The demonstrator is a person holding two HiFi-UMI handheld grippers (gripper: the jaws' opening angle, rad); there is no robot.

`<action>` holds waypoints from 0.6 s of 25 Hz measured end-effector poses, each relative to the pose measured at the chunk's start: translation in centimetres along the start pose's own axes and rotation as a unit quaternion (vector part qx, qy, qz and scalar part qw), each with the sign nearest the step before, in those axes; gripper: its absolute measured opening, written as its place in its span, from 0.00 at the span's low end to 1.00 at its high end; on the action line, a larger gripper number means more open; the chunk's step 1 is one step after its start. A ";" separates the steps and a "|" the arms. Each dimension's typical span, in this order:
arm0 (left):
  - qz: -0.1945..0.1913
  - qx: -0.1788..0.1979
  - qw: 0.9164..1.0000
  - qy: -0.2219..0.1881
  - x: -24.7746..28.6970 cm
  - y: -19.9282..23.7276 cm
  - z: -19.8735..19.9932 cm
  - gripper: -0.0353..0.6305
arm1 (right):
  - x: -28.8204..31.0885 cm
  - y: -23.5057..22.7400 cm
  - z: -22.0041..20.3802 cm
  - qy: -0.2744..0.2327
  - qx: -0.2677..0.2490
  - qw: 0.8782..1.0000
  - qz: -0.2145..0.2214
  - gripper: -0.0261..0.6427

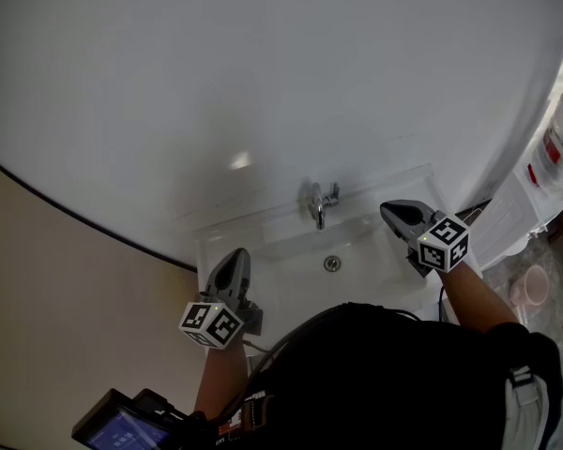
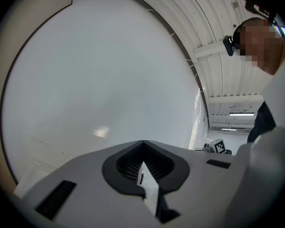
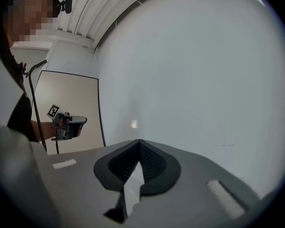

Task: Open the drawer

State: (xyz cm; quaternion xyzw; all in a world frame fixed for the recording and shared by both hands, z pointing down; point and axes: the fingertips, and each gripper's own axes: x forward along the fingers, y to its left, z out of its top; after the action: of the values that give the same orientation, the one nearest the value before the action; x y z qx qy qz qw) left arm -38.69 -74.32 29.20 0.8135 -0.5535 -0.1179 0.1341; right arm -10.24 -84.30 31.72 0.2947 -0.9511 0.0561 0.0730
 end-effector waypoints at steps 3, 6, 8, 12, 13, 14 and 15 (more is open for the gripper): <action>0.000 0.000 1.000 0.000 0.0 0.0 0.0 0.05 | 0.1 0.2 -0.2 0.003 -0.003 1.000 0.002 0.03; 0.001 -0.001 1.000 0.000 0.1 0.0 0.0 0.05 | 0.2 0.2 -0.1 0.003 -0.004 1.000 0.005 0.03; 0.001 -0.001 1.000 0.000 0.1 -0.1 0.0 0.05 | 0.2 0.1 0.0 0.003 -0.006 1.000 0.005 0.03; 0.001 -0.002 1.000 -0.001 0.0 -0.1 -0.1 0.05 | 0.2 0.2 0.0 0.002 -0.007 1.000 0.005 0.03; 0.000 -0.002 1.000 -0.001 0.0 -0.1 -0.1 0.05 | 0.2 0.2 0.0 0.002 -0.007 1.000 0.005 0.03; 0.000 -0.002 1.000 -0.001 0.0 -0.1 -0.1 0.05 | 0.2 0.2 0.0 0.002 -0.007 1.000 0.006 0.03; 0.000 -0.002 1.000 -0.001 0.0 -0.1 -0.2 0.05 | 0.2 0.2 -0.1 0.002 -0.007 1.000 0.006 0.03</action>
State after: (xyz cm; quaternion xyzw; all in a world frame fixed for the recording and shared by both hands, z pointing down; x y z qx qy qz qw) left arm -38.52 -74.30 29.33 0.8129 -0.5536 -0.1198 0.1355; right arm -10.49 -84.18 31.79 0.2883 -0.9531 0.0510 0.0769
